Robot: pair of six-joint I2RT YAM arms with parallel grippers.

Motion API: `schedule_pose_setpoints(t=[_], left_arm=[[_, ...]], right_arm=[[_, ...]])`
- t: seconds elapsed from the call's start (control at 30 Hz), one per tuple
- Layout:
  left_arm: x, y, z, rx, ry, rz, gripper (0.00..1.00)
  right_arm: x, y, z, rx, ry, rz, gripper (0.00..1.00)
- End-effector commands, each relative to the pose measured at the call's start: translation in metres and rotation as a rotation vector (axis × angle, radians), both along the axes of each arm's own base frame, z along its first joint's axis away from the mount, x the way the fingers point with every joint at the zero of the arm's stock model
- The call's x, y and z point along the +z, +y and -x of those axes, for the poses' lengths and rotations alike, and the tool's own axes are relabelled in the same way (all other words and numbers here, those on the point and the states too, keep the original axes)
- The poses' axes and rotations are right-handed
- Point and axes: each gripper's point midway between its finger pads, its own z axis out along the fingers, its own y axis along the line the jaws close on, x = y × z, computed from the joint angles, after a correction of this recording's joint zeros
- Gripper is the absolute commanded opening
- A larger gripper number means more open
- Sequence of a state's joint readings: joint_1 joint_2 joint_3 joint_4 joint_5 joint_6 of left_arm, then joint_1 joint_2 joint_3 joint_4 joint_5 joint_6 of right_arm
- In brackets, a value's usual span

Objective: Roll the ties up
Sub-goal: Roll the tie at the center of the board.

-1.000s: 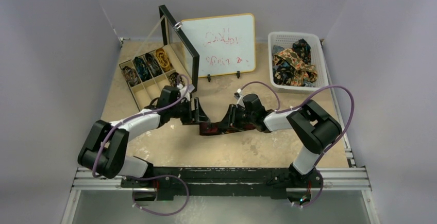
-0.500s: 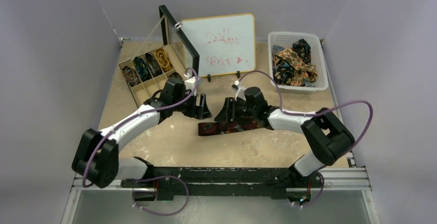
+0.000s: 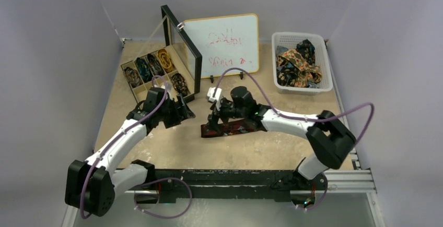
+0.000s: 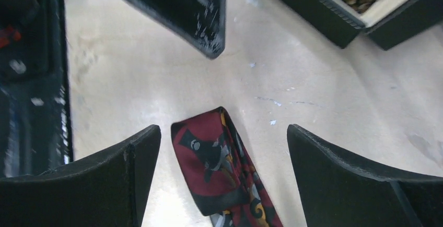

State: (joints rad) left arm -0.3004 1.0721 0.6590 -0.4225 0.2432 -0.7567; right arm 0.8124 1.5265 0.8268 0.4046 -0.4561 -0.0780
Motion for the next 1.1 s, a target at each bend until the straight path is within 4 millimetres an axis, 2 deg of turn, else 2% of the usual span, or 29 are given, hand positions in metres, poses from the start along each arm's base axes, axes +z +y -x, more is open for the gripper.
schedule_pose_setpoints(t=[0.0, 0.1, 0.27, 0.5, 0.63, 0.77, 0.87, 0.93, 1.07], left_arm=[[0.006, 0.010, 0.002, 0.095, 0.017, 0.007, 0.74], [0.004, 0.015, 0.004, 0.104, 0.020, -0.006, 0.76], [0.000, 0.020, 0.009, 0.113, 0.024, -0.008, 0.76], [0.000, 0.023, 0.011, 0.113, 0.014, -0.007, 0.77], [-0.001, 0.023, 0.011, 0.114, 0.010, -0.004, 0.78], [-0.004, 0.022, 0.011, 0.106, 0.014, 0.002, 0.78], [-0.007, 0.021, 0.011, 0.097, 0.019, 0.008, 0.78], [-0.009, 0.020, 0.011, 0.093, 0.023, 0.010, 0.78], [-0.014, 0.018, 0.011, 0.083, 0.028, 0.022, 0.78]], right_arm=[[-0.028, 0.008, 0.000, 0.146, -0.148, 0.173, 0.94], [-0.039, 0.012, 0.003, 0.195, -0.158, 0.219, 0.94], [-0.058, 0.015, 0.019, 0.301, -0.129, 0.287, 0.99], [-0.083, 0.019, 0.018, 0.326, -0.095, 0.343, 0.97], [-0.093, 0.028, 0.023, 0.351, -0.080, 0.350, 0.90], [-0.105, 0.030, 0.026, 0.363, -0.056, 0.375, 0.79], [-0.107, 0.029, 0.029, 0.371, -0.054, 0.389, 0.68], [-0.106, 0.028, 0.031, 0.378, -0.058, 0.392, 0.56], [-0.107, 0.025, 0.036, 0.389, -0.044, 0.399, 0.46]])
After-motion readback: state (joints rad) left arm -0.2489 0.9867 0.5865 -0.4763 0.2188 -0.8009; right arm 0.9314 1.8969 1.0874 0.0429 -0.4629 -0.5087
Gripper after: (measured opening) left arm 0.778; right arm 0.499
